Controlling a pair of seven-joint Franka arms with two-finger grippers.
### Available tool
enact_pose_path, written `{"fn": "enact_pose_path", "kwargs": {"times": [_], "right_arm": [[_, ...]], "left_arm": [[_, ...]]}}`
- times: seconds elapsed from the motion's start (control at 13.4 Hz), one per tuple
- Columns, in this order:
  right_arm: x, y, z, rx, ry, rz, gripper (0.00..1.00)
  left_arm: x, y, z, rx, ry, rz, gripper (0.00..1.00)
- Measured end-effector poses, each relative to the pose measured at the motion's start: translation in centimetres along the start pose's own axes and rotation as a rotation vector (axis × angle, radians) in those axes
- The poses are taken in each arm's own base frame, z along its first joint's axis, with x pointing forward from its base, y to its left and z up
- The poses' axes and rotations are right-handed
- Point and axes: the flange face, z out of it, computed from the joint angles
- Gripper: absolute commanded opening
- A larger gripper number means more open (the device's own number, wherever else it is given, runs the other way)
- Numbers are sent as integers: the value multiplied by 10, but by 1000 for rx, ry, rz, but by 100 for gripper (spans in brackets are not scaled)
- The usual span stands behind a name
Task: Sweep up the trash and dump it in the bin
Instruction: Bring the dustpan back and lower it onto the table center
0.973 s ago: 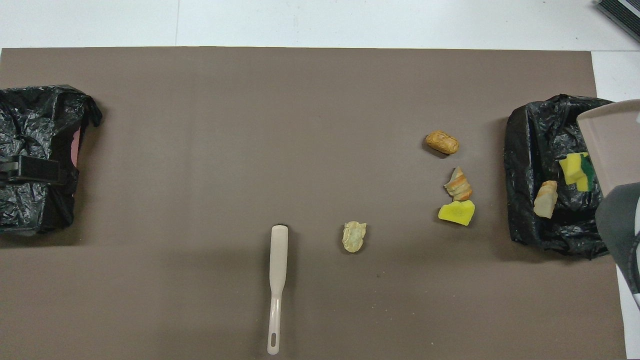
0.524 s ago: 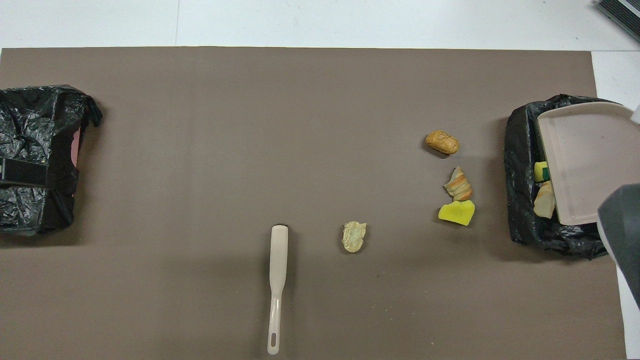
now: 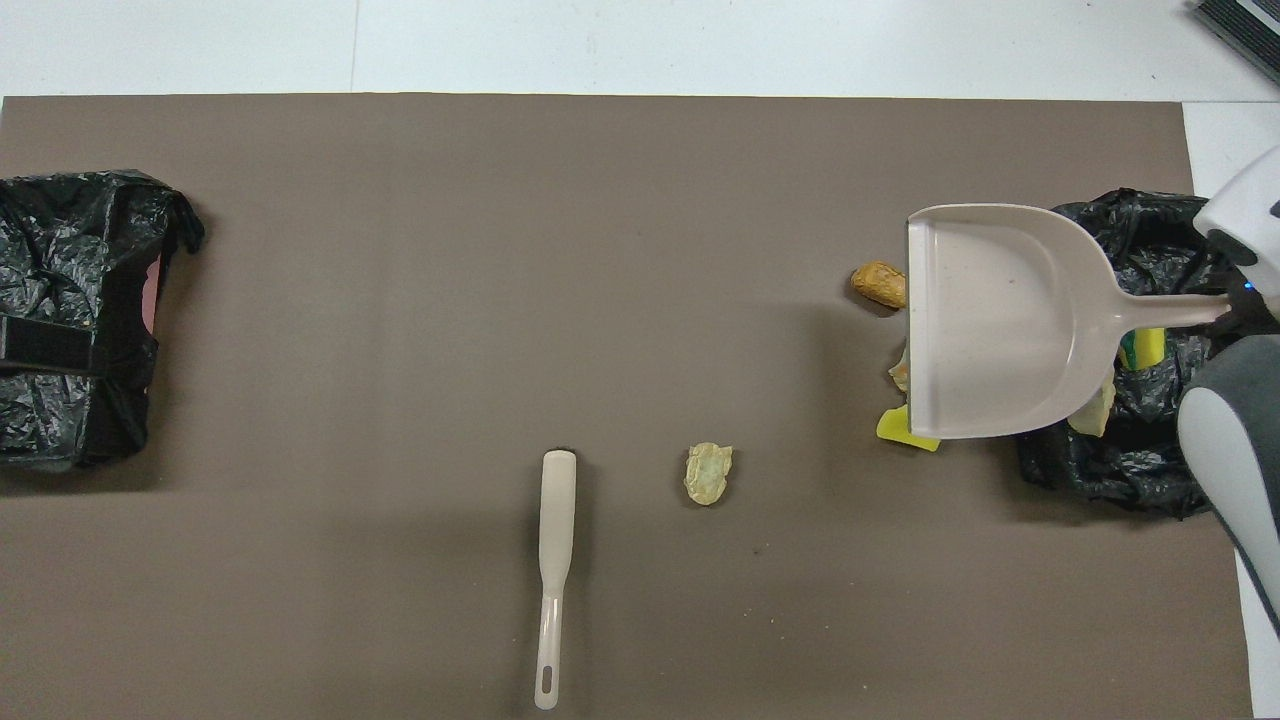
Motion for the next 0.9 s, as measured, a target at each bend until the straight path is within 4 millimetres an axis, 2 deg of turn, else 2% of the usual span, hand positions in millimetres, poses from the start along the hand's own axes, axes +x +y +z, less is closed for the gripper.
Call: {"fn": "enact_pose_path", "kwargs": {"times": [0.3,0.52,0.67,0.9], "right_arm": [[85,-18,19,23,4,305,0],[128,-25,32,91,85,568,0],[165,-35,26,110,104,739,0],[248,-70,9,171,132,986,0]], "left_arm": [[-2,-1,1,0,-10,-1,100],[-2,-1,0,0,-11,-1,100],[-3,-1,1,0,-15,-1,100],[-3,-1,2,0,-17,-1,100]]}}
